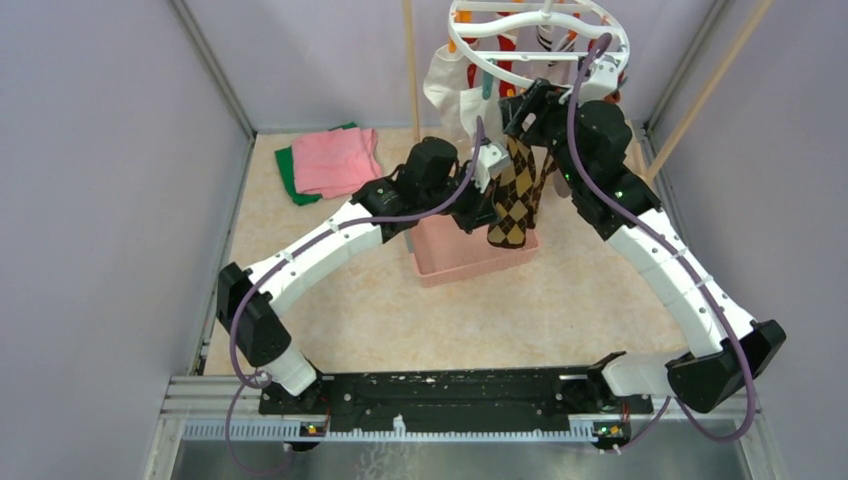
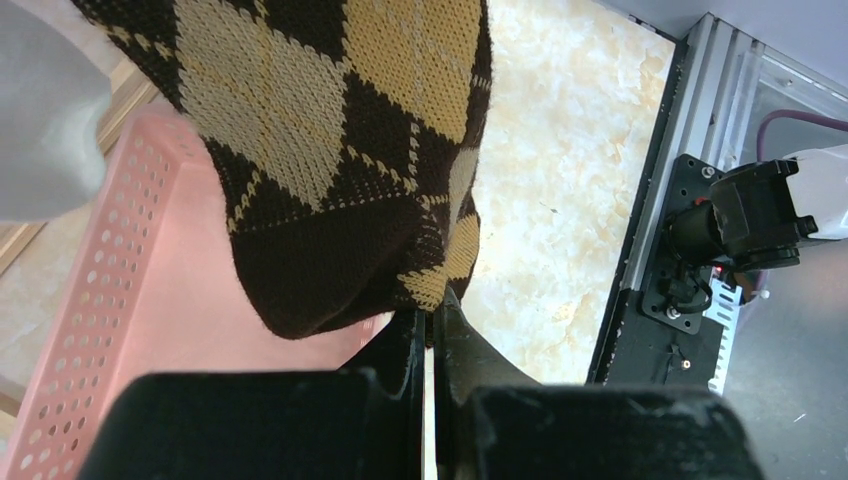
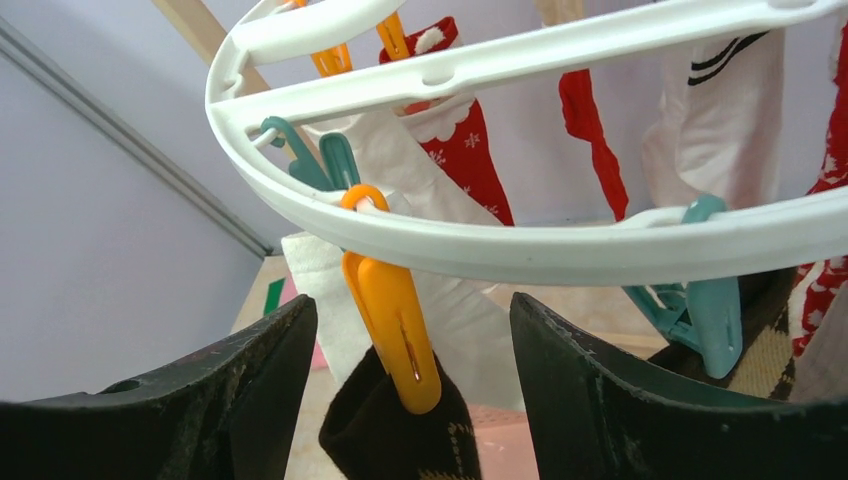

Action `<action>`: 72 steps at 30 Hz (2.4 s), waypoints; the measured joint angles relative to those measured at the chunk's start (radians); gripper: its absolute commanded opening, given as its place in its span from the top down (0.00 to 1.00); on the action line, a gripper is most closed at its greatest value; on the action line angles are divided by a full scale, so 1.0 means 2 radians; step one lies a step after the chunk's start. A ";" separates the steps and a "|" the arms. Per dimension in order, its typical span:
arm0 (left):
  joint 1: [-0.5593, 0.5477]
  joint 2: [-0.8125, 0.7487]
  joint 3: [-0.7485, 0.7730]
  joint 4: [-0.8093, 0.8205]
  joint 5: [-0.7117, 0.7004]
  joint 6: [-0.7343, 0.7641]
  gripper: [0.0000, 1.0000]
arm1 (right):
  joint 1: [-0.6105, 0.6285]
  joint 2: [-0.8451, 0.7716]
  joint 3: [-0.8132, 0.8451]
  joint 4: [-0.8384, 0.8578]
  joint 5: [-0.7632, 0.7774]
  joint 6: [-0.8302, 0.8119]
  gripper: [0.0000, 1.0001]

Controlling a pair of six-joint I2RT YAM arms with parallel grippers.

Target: Remove the socks clipped to the hanger

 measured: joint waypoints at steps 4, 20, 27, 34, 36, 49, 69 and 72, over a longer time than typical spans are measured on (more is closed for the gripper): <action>-0.004 0.003 0.000 0.001 -0.004 0.000 1.00 | 0.002 0.010 0.014 -0.001 0.019 -0.013 0.31; -0.021 0.014 0.000 0.002 -0.027 0.000 1.00 | 0.010 0.052 0.026 0.006 0.059 -0.031 0.57; -0.022 0.014 0.000 0.002 -0.033 0.001 1.00 | 0.010 0.052 0.026 0.026 0.073 -0.033 0.90; -0.022 0.014 -0.004 0.006 -0.063 0.006 1.00 | 0.010 0.048 0.025 0.049 0.060 -0.033 1.00; -0.022 0.011 -0.014 0.010 -0.084 0.013 1.00 | 0.005 0.042 0.022 0.051 0.048 -0.028 1.00; 0.033 -0.013 -0.076 0.019 -0.186 0.041 1.00 | -0.040 0.003 -0.025 0.054 -0.045 0.028 1.00; 0.032 -0.002 -0.084 0.036 -0.140 0.041 1.00 | -0.076 -0.020 -0.064 0.073 -0.143 0.101 0.30; 0.032 -0.002 -0.084 0.036 -0.136 0.041 1.00 | -0.076 -0.034 -0.075 0.072 -0.140 0.101 0.19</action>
